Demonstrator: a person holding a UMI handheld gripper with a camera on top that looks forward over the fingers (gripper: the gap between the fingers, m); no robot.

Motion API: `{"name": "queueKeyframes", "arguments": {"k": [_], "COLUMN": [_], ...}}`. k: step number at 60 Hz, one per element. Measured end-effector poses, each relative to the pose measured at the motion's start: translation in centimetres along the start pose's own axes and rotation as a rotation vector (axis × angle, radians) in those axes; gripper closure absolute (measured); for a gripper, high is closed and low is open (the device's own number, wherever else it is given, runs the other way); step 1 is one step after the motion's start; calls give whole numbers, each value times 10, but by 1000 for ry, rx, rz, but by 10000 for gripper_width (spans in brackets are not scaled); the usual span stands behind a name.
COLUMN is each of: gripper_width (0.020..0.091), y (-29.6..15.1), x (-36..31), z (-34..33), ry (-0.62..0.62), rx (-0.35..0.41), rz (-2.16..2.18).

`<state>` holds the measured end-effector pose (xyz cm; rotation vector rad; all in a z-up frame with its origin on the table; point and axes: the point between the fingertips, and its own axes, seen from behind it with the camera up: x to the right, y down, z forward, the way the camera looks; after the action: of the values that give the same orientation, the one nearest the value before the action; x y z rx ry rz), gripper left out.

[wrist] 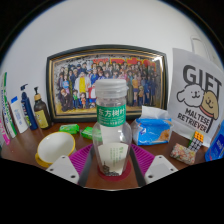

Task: Pour water

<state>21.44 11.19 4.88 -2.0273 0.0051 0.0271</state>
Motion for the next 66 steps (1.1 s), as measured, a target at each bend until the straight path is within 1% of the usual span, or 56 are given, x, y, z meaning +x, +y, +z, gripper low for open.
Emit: {"name": "queueKeyframes", "arguments": {"k": [2, 3, 5, 9, 21, 27, 39, 44, 53, 58, 66], "gripper_width": [264, 234, 280, 240, 249, 246, 248, 251, 248, 248, 251], "y": [1, 2, 4, 9, 32, 41, 45, 40, 34, 28, 26], "x": [0, 0, 1, 2, -6, -24, -69, -88, -100, -106, -104], "z": [-4, -5, -11, -26, -98, -151, -266, -306, -359, -380, -401], "ry": [-2, 0, 7, 27, 82, 90, 74, 68, 103, 109, 116], "rx": [-14, -18, -30, -56, -141, -178, -217, -206, -210, -197, -195], "rz": [0, -2, -5, -11, -46, -53, -43, -48, -60, -35, -24]}}
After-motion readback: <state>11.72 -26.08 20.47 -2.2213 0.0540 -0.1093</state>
